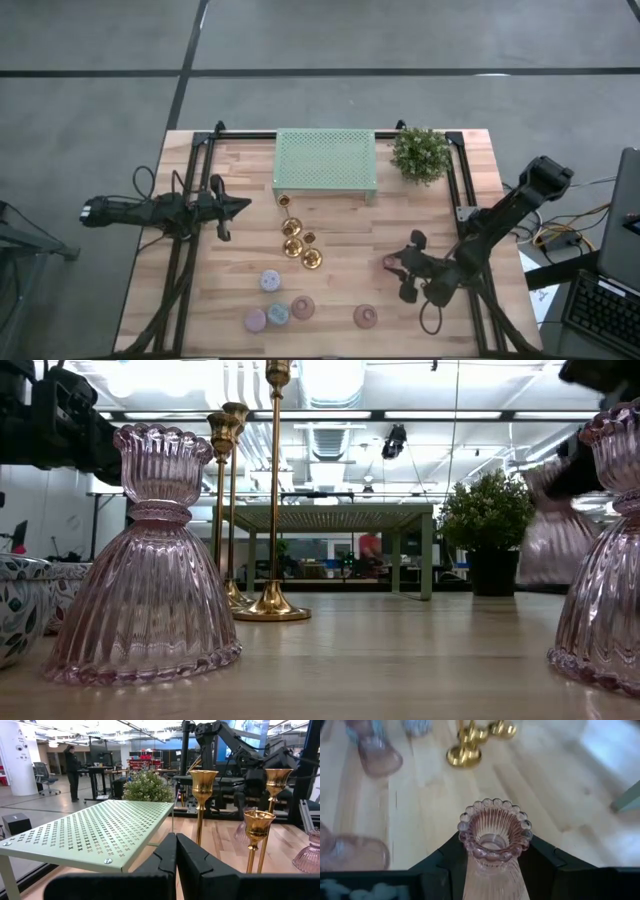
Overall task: Pick & Place candle stick holders
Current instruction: Put the top right light purple glass candle holder on the shelf
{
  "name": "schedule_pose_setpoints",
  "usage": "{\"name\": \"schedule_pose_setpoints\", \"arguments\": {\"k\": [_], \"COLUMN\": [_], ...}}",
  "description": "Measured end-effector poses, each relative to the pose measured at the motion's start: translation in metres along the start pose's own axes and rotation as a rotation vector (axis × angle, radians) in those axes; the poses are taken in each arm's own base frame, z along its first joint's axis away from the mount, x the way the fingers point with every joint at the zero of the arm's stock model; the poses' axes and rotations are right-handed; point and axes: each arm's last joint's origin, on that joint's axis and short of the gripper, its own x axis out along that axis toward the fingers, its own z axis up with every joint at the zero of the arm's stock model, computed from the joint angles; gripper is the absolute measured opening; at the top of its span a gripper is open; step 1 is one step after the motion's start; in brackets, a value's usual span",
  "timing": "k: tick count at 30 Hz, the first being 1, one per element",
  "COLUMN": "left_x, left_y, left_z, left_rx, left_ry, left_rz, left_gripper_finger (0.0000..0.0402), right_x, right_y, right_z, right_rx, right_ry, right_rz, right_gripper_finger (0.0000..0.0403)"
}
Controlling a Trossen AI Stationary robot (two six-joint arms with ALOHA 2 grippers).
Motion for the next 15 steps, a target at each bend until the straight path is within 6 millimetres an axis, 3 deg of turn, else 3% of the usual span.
{"name": "schedule_pose_setpoints", "arguments": {"k": [9,15], "left_x": [0.0,0.0], "left_y": [0.0,0.0], "left_z": [0.0,0.0], "left_rx": [0.0,0.0], "left_ry": [0.0,0.0], "left_rz": [0.0,0.0], "left_gripper_finger": [0.001,0.001], "right_x": [-0.008,-0.011], "right_y": [-0.024,-0.051], "right_z": [0.041,0.074], "right_rx": [0.037,0.06], "right_ry": [-0.148,-0.232], "right_rz": [-0.056,-0.091], "right_gripper_finger": [0.0141,0.0141]}}
